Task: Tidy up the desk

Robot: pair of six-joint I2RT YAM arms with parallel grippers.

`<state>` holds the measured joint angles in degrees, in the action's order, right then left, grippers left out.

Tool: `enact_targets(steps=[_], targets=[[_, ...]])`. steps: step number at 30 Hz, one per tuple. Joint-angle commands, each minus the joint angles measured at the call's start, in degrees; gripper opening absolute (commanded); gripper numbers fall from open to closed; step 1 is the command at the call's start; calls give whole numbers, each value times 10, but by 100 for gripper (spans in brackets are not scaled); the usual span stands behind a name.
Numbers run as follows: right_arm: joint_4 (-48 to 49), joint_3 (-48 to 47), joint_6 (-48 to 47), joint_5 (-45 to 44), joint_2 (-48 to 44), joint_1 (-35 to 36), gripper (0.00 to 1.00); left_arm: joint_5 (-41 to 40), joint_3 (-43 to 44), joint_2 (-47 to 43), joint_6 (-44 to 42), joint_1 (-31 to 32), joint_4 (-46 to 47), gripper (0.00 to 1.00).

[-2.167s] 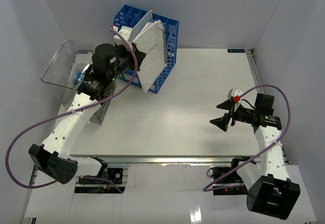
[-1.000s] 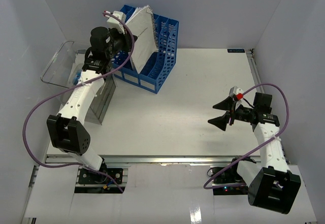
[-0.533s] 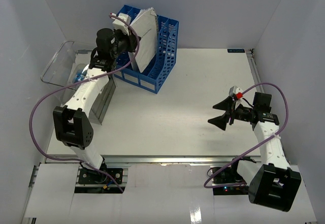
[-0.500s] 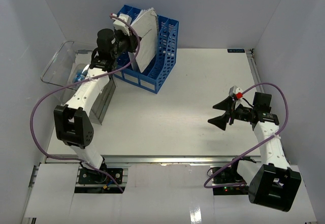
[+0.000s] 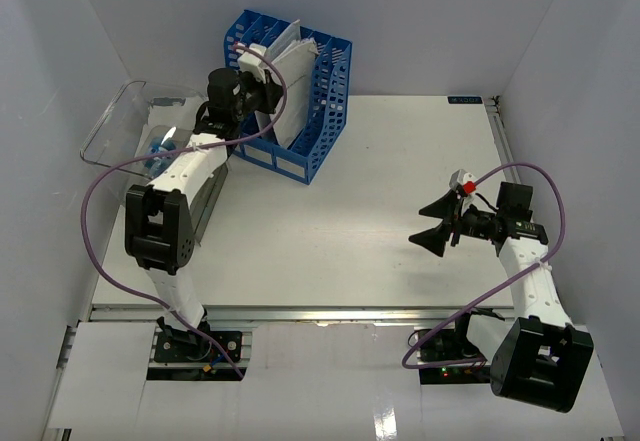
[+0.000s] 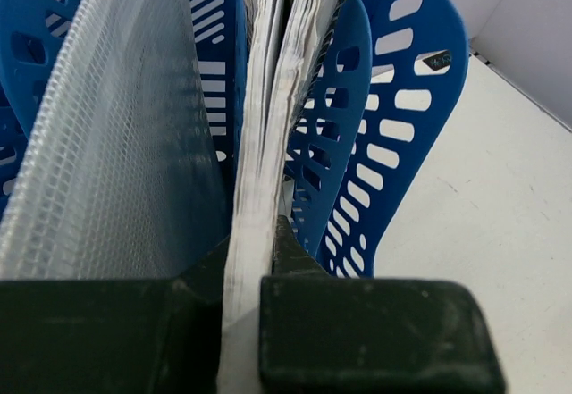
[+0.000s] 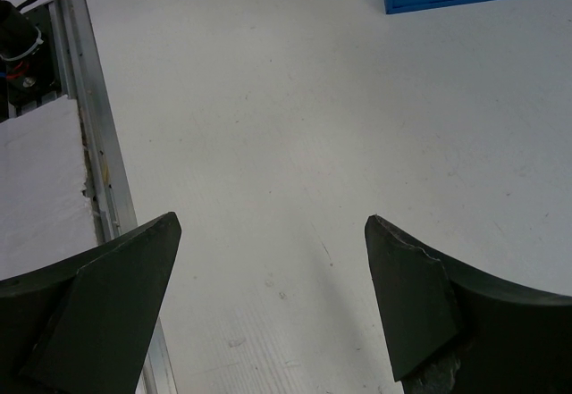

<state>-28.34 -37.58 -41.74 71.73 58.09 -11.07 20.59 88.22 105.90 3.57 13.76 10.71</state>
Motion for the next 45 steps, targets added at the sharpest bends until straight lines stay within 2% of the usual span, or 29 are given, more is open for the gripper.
enact_targets(steps=[1, 7, 9, 10, 12, 14, 19, 21, 24, 27, 36, 38, 40, 45], targets=[[15, 7, 3, 4, 1, 2, 90, 14, -12, -15, -15, 0, 72, 0], [16, 7, 3, -4, 3, 2, 90, 31, -85, -28, 8, 0, 97, 0], [17, 7, 3, -5, 4, 2, 90, 30, -108, -40, 21, 0, 104, 18], [16, 7, 3, -7, 4, 2, 90, 29, -110, -46, 26, 0, 105, 19], [16, 8, 1, -11, 6, 2, 90, 21, -124, -62, 36, 0, 106, 46], [16, 9, -1, -16, 6, 2, 90, 13, -123, -83, 42, 0, 97, 64], [17, 12, -3, -32, 0, 2, 90, 3, -97, -144, 47, 0, 43, 93], [18, 15, -3, -38, -3, 1, 90, 7, -83, -178, 51, 0, 12, 98], [21, 12, 3, -54, -7, 1, 90, 19, -99, -244, 69, 0, -25, 98], [22, 7, 13, -73, -13, -1, 90, 33, -159, -341, 86, 0, -47, 98], [51, 6, 85, -151, -48, -26, 90, 41, -427, -683, 88, 0, -201, 98], [51, 5, 92, -161, -54, -28, 90, 35, -463, -754, 87, 0, -236, 98], [51, 4, 96, -173, -63, -29, 90, 27, -492, -806, 86, 0, -261, 98], [55, 10, 121, -195, -89, -30, 90, 20, -524, -866, 70, 0, -312, 98]])
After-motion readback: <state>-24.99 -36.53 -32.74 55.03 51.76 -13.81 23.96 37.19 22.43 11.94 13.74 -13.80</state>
